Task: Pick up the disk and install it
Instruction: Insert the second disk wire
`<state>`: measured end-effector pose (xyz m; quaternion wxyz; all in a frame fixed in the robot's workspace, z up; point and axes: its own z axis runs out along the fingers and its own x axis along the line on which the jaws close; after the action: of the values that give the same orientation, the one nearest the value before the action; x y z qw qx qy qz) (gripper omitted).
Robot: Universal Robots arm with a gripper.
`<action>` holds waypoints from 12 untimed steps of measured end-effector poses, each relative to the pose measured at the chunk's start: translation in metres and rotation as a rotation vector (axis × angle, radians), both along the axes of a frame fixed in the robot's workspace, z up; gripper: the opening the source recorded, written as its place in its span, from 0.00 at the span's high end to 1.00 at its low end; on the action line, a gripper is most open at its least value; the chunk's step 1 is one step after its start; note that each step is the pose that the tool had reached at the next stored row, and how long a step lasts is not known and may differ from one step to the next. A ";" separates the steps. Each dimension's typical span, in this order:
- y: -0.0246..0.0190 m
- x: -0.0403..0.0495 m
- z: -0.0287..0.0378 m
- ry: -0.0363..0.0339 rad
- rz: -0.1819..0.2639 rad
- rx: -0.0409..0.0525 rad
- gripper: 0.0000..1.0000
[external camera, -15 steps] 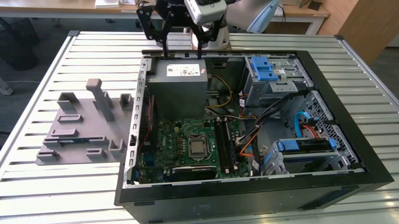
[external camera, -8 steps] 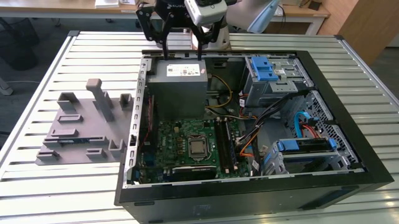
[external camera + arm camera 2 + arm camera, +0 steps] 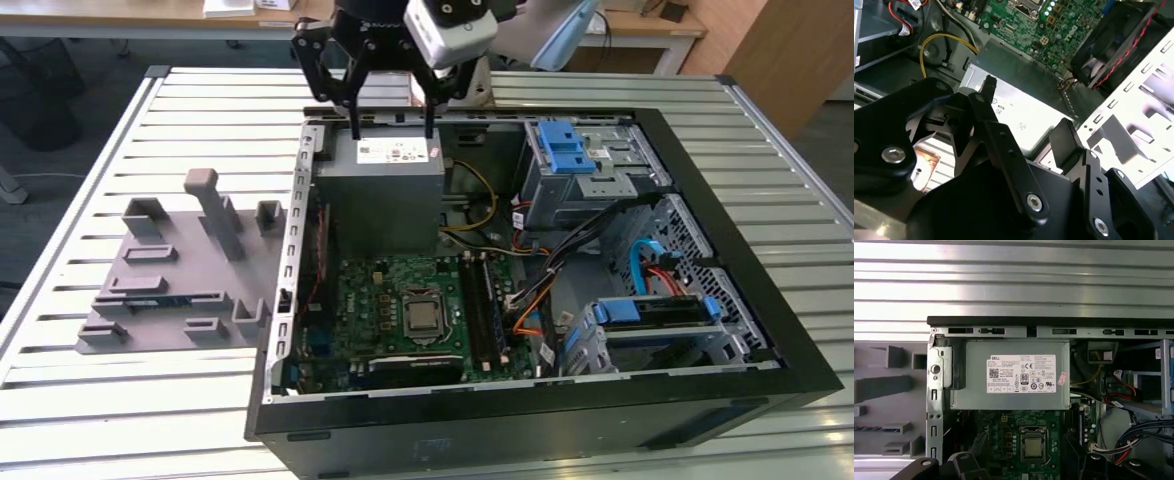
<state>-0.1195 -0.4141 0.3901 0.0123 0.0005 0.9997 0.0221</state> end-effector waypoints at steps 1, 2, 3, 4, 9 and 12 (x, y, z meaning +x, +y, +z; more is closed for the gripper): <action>0.0000 0.0034 -0.0005 0.0002 0.001 0.0000 0.30; -0.0001 0.0076 -0.0009 0.0005 0.001 0.0001 0.30; -0.0001 0.0120 -0.0012 0.0010 0.001 0.0001 0.30; -0.0001 0.0166 -0.0014 0.0019 0.001 0.0001 0.30; -0.0002 0.0392 -0.0021 0.0045 0.001 0.0000 0.30; -0.0002 0.0528 -0.0026 0.0044 0.002 0.0001 0.38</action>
<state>-0.0667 -0.4143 0.3875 0.0101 -0.0003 0.9997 0.0222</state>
